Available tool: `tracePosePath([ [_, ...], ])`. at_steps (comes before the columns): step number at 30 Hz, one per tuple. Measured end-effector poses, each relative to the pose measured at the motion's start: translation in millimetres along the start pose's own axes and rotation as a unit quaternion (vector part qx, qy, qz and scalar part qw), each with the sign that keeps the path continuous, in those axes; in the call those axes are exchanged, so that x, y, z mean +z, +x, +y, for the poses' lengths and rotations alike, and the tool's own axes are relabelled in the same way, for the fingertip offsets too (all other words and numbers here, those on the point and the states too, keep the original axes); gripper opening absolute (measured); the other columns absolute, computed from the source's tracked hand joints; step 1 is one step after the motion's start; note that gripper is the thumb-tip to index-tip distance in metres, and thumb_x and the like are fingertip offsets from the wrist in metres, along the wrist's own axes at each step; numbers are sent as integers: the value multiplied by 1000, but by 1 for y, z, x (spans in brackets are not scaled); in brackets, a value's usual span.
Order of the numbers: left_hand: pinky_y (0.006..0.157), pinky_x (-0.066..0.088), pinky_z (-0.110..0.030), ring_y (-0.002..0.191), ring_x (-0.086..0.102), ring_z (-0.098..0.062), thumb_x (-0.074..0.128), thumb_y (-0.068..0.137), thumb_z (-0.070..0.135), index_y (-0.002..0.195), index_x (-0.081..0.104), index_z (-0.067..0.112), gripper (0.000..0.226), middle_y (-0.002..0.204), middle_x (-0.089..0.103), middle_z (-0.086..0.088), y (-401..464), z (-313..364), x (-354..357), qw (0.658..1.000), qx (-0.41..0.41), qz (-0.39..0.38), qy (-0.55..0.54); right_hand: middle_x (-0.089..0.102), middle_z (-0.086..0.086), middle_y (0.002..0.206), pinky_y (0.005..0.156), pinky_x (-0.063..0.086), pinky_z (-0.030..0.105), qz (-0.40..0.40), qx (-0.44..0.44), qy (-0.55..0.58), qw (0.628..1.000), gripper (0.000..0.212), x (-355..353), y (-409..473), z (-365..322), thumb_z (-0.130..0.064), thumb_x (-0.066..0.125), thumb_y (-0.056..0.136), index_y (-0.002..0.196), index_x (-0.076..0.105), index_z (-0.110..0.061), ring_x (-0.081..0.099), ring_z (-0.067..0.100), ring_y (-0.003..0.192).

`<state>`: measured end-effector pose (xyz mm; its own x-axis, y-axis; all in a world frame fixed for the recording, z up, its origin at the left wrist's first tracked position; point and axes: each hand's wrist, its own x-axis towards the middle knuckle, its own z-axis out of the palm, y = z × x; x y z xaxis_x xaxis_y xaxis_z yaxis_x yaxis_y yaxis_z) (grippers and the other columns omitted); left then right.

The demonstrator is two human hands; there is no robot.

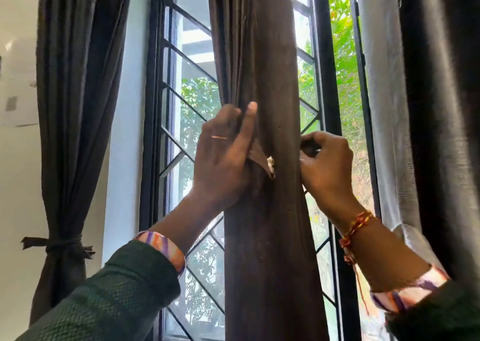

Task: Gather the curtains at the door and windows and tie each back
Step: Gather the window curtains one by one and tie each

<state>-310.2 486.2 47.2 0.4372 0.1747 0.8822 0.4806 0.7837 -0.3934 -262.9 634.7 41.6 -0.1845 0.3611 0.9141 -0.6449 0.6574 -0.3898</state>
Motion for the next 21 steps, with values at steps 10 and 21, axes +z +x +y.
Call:
tracePosePath([
  [10, 86, 27, -34, 105, 52, -18, 41, 80, 22, 107, 66, 12, 38, 108, 69, -2, 26, -10, -19, 969, 175, -160, -73, 71, 4, 71, 64, 53, 29, -30, -109, -10, 993, 8, -17, 5, -16, -11, 70, 73, 76, 75, -14, 66, 16, 65],
  [21, 55, 42, -31, 70, 54, -23, 34, 92, 5, 110, 51, 19, 28, 109, 47, -13, 9, -40, -20, 941, 308, -72, 118, 70, 3, 85, 78, 56, 32, -165, -105, 26, 980, 19, 4, 23, -63, -8, 70, 67, 84, 71, -18, 68, 16, 82],
])
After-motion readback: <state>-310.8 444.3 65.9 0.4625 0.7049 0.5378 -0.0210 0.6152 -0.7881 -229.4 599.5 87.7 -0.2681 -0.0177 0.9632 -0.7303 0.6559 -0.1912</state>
